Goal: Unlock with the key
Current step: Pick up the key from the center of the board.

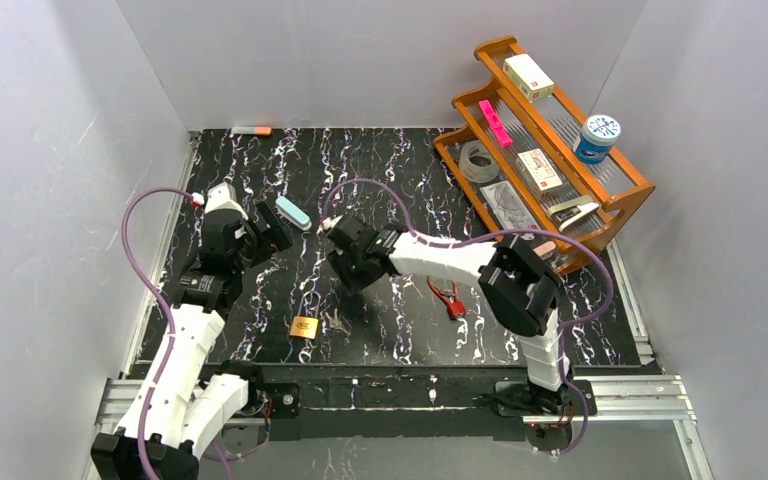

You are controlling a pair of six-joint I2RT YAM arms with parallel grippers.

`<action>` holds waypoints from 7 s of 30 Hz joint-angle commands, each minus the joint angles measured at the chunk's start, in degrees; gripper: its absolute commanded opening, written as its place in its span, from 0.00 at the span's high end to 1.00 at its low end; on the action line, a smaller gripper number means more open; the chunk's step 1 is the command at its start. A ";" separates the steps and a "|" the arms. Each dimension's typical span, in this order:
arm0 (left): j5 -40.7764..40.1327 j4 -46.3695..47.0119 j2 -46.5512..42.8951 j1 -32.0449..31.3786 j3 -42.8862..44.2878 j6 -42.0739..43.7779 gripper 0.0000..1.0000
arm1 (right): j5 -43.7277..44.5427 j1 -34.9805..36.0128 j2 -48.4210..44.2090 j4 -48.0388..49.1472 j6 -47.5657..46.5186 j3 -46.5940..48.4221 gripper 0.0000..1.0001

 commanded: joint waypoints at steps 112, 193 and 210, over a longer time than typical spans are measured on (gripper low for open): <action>59.26 51.38 1.21 -2.30 0.46 -24.26 0.17 | -16.66 -5.17 -43.95 47.49 12.63 -20.55 0.99; 55.47 60.56 0.79 -6.39 1.99 -33.09 1.00 | -25.17 -6.97 -44.49 65.49 23.70 -27.67 0.64; 55.59 61.16 0.53 -6.43 1.45 -33.58 1.00 | -24.41 -6.98 -43.64 66.94 24.97 -26.61 0.71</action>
